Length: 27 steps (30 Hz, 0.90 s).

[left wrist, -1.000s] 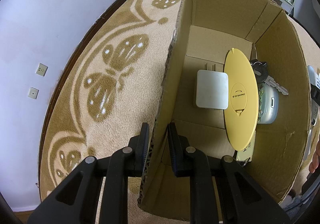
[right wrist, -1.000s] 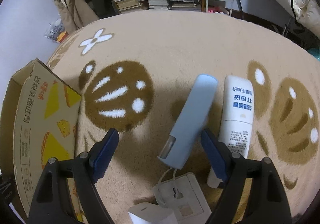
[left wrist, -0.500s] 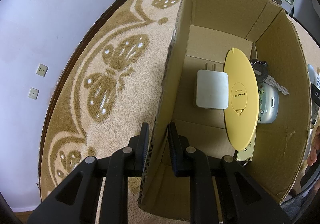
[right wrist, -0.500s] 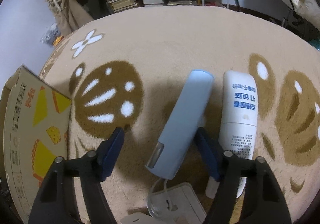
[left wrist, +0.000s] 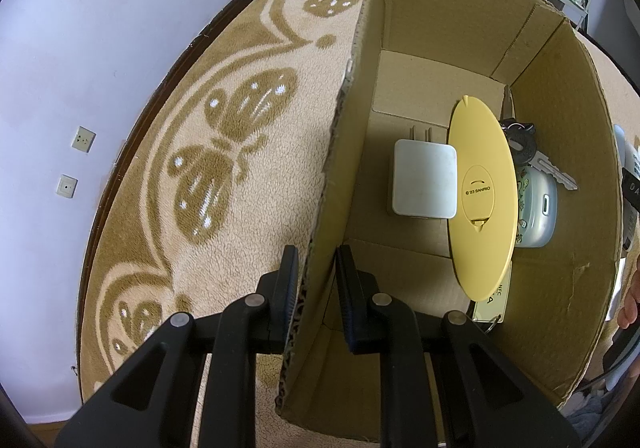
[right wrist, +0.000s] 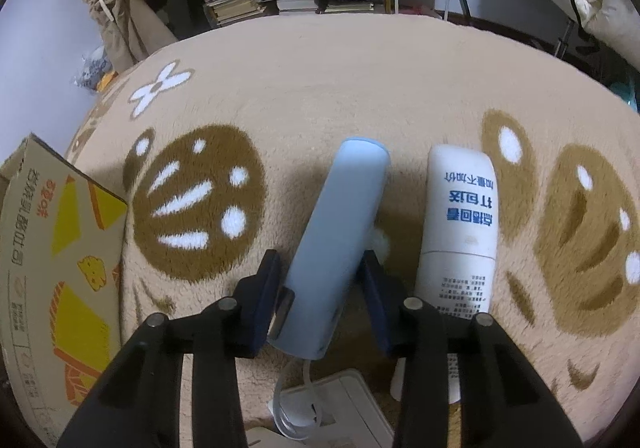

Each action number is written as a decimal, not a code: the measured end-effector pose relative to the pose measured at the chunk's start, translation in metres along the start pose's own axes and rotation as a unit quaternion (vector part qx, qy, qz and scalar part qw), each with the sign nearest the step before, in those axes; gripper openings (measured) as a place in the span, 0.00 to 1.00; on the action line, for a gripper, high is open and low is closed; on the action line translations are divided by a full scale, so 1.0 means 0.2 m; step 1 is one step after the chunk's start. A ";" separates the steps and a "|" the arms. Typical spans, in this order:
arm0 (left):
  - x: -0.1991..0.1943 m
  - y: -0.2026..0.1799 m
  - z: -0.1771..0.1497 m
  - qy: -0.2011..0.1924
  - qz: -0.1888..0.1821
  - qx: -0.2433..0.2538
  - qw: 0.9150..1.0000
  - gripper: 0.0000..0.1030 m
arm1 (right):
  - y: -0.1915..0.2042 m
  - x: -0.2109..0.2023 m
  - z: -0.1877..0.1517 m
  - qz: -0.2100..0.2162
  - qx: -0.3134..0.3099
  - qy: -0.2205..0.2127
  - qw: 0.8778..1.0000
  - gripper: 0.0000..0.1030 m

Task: Organize rigid objects
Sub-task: 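Move the right gripper to the light-blue power bank and grasp it, then carry the power bank into the box and open the right gripper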

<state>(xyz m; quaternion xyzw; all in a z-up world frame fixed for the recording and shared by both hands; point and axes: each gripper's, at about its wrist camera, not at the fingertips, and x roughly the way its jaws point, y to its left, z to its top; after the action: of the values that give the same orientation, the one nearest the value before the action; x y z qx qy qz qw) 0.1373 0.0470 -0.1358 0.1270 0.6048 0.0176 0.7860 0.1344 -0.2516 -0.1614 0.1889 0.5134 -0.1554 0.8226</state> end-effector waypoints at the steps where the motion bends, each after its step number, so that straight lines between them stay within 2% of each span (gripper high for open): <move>1: 0.00 0.00 0.00 0.000 0.000 0.000 1.000 0.17 | 0.00 0.00 0.00 0.000 -0.001 0.000 1.000 0.40; 6: 0.00 0.00 0.00 0.001 -0.001 -0.001 1.000 0.18 | 0.02 -0.04 -0.01 0.013 -0.003 -0.003 1.000 0.31; 14: 0.01 0.00 0.00 0.001 -0.002 -0.002 1.000 0.17 | 0.10 -0.14 -0.02 0.042 -0.022 -0.009 0.999 0.30; 18: 0.01 0.00 0.00 0.001 -0.002 -0.001 1.000 0.17 | 0.12 -0.18 -0.03 0.040 -0.021 -0.015 0.999 0.30; 27: 0.01 0.00 0.00 0.002 -0.002 -0.002 1.000 0.18 | 0.13 -0.24 -0.06 0.066 -0.021 -0.018 0.997 0.29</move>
<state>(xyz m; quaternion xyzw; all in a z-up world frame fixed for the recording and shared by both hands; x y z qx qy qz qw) 0.1378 0.0470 -0.1375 0.1239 0.6063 0.0175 0.7853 0.1172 -0.2198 -0.1192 0.2021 0.4878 -0.0929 0.8441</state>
